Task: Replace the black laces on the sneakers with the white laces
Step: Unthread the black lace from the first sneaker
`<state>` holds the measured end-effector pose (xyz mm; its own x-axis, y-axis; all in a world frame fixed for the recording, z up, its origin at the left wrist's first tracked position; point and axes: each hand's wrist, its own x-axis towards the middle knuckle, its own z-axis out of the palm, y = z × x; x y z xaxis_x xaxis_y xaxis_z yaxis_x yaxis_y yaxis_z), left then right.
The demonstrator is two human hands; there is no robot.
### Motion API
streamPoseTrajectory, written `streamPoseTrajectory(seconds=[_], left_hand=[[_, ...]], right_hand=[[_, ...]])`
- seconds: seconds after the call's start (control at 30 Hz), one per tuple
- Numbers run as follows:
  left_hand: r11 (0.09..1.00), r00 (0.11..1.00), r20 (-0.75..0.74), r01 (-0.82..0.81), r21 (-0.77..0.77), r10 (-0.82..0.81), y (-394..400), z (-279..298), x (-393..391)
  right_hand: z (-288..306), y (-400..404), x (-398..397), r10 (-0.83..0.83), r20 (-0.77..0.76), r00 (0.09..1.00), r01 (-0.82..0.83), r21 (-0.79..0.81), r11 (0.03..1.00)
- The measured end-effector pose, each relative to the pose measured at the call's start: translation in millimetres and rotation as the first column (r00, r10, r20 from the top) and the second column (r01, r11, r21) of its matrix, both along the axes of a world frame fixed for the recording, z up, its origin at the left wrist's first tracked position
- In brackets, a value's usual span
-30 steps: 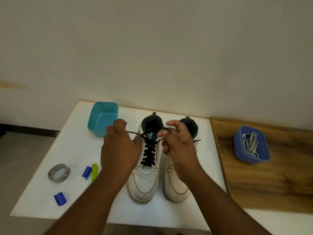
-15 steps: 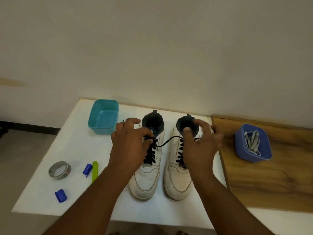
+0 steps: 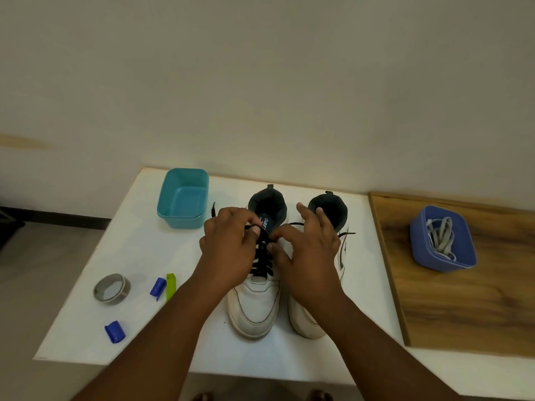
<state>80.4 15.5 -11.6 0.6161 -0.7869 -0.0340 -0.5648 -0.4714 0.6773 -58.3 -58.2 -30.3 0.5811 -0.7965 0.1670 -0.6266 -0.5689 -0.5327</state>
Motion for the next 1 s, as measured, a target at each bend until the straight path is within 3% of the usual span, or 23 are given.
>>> streamPoseTrajectory(seconds=[0.07,0.23,0.43,0.5,0.6,0.7,0.8,0.93,1.0], left_hand=[[1.0,1.0,0.015,-0.014,0.022,0.014,2,1,-1],[0.993,0.969,0.241,-0.078,0.091,0.055,3,1,-3],[0.991,0.981,0.19,0.013,0.135,-0.038,-2,5,-9],[0.999,0.993,0.113,-0.04,0.033,0.036,-4,5,-5],[0.952,0.989,-0.075,-0.143,-0.271,0.127,-4,7,2],[0.825,0.945,-0.264,-0.302,-0.477,0.193,-1,21,2],[0.683,0.898,-0.369,-0.427,-0.593,0.241,3,34,3],[0.559,0.84,-0.456,-0.538,-0.631,0.293,7,39,8],[0.57,0.841,-0.441,-0.539,-0.62,0.315,7,39,7]], right_hand=[[-3,1,0,-0.018,-0.012,1.0,0.017,-0.042,0.999],[-2,4,5,-0.092,0.041,0.995,0.094,-0.048,0.994],[8,3,5,0.105,0.212,0.972,-0.137,0.14,0.981],[13,3,5,0.093,0.313,0.945,-0.185,0.278,0.943],[27,1,5,-0.024,0.455,0.89,-0.205,0.447,0.871],[41,-4,-1,-0.262,0.605,0.752,-0.164,0.557,0.814],[49,-13,-9,-0.437,0.72,0.54,-0.075,0.558,0.827],[52,-27,-17,-0.539,0.786,0.304,0.091,0.539,0.837],[52,-34,-21,-0.572,0.784,0.242,0.174,0.545,0.82]])
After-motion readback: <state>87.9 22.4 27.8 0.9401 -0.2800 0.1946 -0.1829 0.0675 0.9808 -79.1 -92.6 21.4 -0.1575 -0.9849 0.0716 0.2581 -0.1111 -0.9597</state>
